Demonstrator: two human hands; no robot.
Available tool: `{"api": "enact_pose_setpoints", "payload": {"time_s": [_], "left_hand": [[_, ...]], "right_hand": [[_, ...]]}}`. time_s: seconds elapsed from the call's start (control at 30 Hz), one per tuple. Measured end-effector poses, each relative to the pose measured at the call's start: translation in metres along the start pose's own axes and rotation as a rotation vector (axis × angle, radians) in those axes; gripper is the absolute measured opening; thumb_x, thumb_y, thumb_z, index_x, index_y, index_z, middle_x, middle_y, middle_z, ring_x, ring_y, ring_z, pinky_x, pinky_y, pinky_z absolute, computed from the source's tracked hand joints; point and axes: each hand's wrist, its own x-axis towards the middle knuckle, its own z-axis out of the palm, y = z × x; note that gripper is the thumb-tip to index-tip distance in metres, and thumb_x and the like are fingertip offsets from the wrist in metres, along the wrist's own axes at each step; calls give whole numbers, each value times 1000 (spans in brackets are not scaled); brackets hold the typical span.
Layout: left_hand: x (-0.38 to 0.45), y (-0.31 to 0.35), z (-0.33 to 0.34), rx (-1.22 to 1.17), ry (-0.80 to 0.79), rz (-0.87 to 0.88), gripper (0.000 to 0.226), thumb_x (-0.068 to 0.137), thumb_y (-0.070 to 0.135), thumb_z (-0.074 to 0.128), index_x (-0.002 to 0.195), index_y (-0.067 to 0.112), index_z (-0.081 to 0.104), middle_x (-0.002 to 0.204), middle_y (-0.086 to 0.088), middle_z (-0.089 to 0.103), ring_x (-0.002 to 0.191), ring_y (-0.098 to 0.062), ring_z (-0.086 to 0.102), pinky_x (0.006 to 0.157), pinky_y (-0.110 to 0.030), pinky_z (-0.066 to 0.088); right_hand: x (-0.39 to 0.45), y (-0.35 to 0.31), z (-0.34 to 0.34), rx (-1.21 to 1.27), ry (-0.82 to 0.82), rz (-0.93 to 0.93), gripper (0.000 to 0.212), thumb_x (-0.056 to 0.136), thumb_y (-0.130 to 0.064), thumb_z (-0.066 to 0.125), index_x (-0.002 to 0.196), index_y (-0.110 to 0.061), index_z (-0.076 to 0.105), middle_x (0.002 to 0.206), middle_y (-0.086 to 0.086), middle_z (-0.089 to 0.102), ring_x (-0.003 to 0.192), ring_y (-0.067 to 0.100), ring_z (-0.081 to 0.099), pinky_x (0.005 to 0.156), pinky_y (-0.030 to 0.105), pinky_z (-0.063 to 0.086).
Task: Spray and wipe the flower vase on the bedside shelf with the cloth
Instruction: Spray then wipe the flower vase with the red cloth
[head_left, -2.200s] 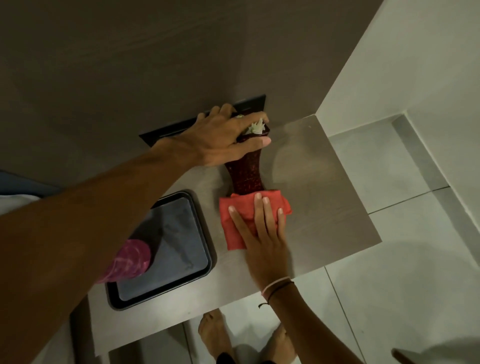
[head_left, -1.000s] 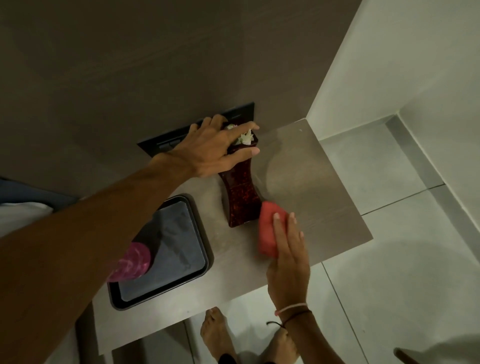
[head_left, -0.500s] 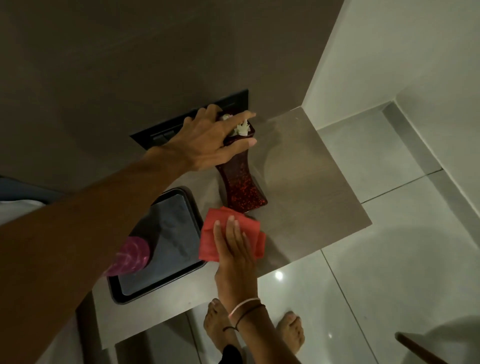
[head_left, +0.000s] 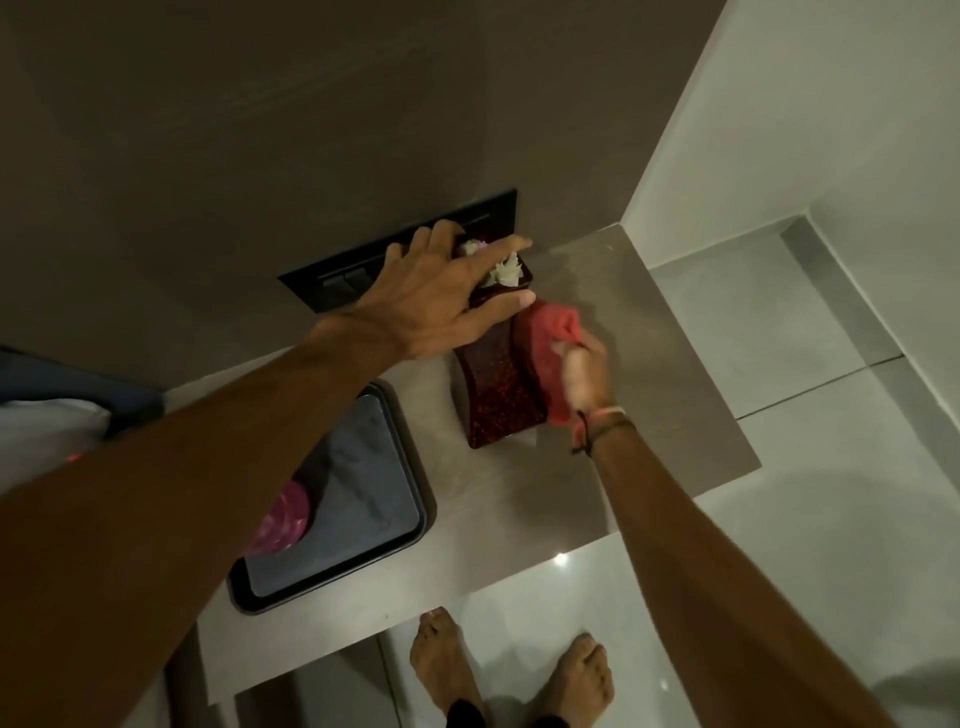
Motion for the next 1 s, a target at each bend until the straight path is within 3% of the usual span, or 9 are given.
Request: {"api": "enact_pose_setpoints", "payload": {"time_s": [0.07, 0.2, 0.33, 0.43, 0.57, 0.67, 0.77, 0.9, 1.0], "left_hand": [[-1, 0, 1, 9, 18, -3, 68, 92, 75, 31, 155, 51, 23, 145, -18, 39, 134, -38, 39, 111, -58, 31], [-8, 6, 8, 82, 52, 6, 77, 85, 78, 24, 155, 48, 26, 144, -18, 40, 130, -36, 42, 107, -54, 34], [-12, 9, 10, 109, 72, 28, 77, 86, 78, 25, 156, 45, 27, 144, -19, 40, 127, -36, 43, 105, -53, 36], [-12, 10, 13, 132, 66, 45, 76, 88, 78, 26, 156, 45, 24, 145, -20, 39, 129, -37, 42, 106, -55, 36], [-13, 11, 12, 142, 47, 44, 77, 87, 79, 25, 156, 46, 22, 146, -21, 38, 131, -38, 42, 107, -57, 35], [-12, 12, 11, 127, 59, 27, 75, 89, 79, 27, 156, 45, 24, 145, -21, 39, 131, -38, 42, 107, -57, 35], [-12, 13, 12, 126, 64, 22, 73, 91, 77, 29, 156, 44, 24, 146, -20, 39, 131, -38, 41, 108, -57, 34], [-11, 12, 10, 88, 47, 14, 73, 91, 77, 29, 156, 44, 24, 148, -21, 38, 135, -39, 39, 111, -59, 31], [-11, 13, 9, 65, 50, 5, 72, 92, 76, 31, 156, 44, 25, 149, -22, 38, 136, -40, 39, 112, -61, 30]], "right_hand": [[5, -6, 16, -23, -109, 94, 41, 97, 7, 40, 133, 2, 59, 105, 8, 66, 83, 15, 60, 51, 8, 50], [-7, 7, 15, 47, -164, 88, 42, 96, 6, 42, 132, -3, 62, 112, 10, 67, 102, 24, 63, 86, 30, 56], [-40, 26, 3, 87, -75, -47, 40, 99, 5, 44, 128, -16, 62, 119, 4, 63, 103, 8, 61, 77, 7, 51], [-69, 40, 2, 63, -47, -97, 39, 100, -2, 46, 135, -14, 59, 108, -15, 62, 100, -5, 57, 80, 9, 46], [-96, 50, 1, 102, 39, -89, 42, 100, -1, 46, 139, -13, 56, 130, 3, 64, 119, 15, 59, 102, 29, 47], [-116, 70, -9, 229, 123, -3, 32, 100, -2, 49, 121, -17, 69, 107, -5, 75, 91, 0, 72, 70, 15, 58], [-122, 80, -18, 426, 404, 71, 34, 98, 5, 48, 128, -3, 63, 113, 10, 71, 74, 5, 74, 52, 8, 54], [-106, 86, 13, 141, 481, 80, 18, 101, -2, 49, 115, -6, 60, 117, 17, 67, 84, 16, 66, 68, 21, 55], [-109, 92, 50, -103, 389, -6, 37, 101, -5, 49, 138, -3, 53, 110, 15, 69, 83, 16, 65, 87, 35, 60]]}}
